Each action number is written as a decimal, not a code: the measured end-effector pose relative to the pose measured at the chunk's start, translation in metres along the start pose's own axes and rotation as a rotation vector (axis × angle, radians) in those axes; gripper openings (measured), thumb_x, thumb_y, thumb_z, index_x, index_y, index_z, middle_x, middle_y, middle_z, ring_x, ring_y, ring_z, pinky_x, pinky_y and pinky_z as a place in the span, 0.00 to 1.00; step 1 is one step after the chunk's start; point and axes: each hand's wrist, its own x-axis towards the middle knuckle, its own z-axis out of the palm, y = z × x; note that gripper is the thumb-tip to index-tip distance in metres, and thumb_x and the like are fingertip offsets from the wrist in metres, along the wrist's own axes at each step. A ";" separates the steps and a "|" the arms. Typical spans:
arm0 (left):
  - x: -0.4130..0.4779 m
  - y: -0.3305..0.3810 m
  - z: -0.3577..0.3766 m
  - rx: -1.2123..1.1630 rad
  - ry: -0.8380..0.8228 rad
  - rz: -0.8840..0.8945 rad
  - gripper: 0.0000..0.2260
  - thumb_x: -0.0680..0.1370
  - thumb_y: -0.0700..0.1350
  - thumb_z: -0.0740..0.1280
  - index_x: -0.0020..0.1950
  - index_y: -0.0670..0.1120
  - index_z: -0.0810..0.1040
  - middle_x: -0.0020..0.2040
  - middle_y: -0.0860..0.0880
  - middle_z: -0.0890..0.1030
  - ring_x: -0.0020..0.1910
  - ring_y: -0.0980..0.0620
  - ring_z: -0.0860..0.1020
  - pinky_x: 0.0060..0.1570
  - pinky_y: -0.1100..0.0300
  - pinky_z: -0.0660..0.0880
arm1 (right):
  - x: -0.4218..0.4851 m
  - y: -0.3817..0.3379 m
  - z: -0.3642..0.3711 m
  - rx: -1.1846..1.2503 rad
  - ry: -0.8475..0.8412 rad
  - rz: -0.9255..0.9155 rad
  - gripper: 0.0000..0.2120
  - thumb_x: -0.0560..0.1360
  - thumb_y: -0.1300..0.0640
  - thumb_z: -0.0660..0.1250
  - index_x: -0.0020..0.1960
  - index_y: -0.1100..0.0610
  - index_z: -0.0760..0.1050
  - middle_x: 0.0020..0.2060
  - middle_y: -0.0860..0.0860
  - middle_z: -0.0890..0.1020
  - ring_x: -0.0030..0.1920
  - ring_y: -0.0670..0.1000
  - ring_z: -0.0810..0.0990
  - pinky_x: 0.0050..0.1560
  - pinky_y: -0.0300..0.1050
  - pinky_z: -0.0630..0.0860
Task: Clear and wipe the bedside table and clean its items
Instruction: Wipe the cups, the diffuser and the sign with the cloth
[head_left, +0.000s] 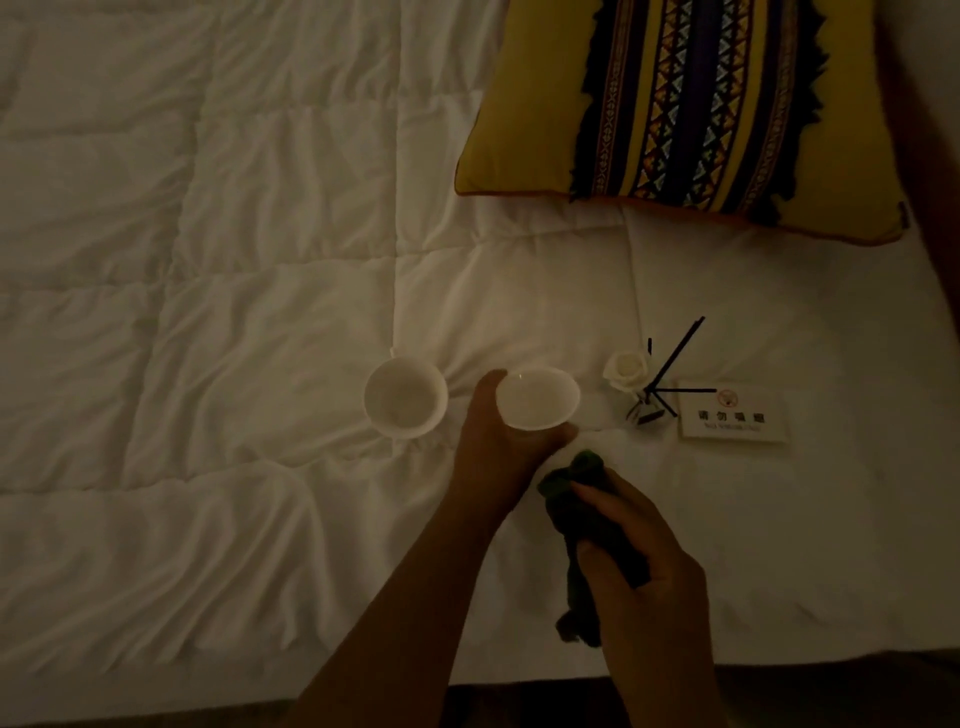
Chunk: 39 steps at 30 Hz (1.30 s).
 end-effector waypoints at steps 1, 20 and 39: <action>-0.005 0.003 -0.005 -0.064 -0.022 -0.031 0.28 0.61 0.52 0.79 0.58 0.53 0.74 0.51 0.55 0.81 0.48 0.63 0.80 0.47 0.67 0.76 | 0.002 -0.003 0.000 0.010 0.005 -0.014 0.23 0.72 0.70 0.68 0.57 0.45 0.81 0.61 0.37 0.79 0.64 0.39 0.76 0.66 0.53 0.74; -0.061 0.041 -0.072 -0.866 -0.300 -0.267 0.37 0.62 0.61 0.78 0.64 0.44 0.75 0.64 0.38 0.77 0.60 0.39 0.78 0.55 0.44 0.79 | 0.055 -0.071 0.030 0.120 -0.164 -0.057 0.19 0.72 0.56 0.61 0.58 0.42 0.80 0.52 0.37 0.83 0.53 0.45 0.82 0.50 0.60 0.82; -0.065 0.055 -0.061 -0.990 -0.060 -0.401 0.24 0.67 0.56 0.73 0.58 0.44 0.80 0.55 0.36 0.83 0.55 0.37 0.82 0.58 0.42 0.78 | -0.028 -0.019 0.062 -0.424 0.046 -0.620 0.18 0.77 0.60 0.62 0.66 0.55 0.73 0.74 0.51 0.66 0.75 0.60 0.63 0.65 0.64 0.72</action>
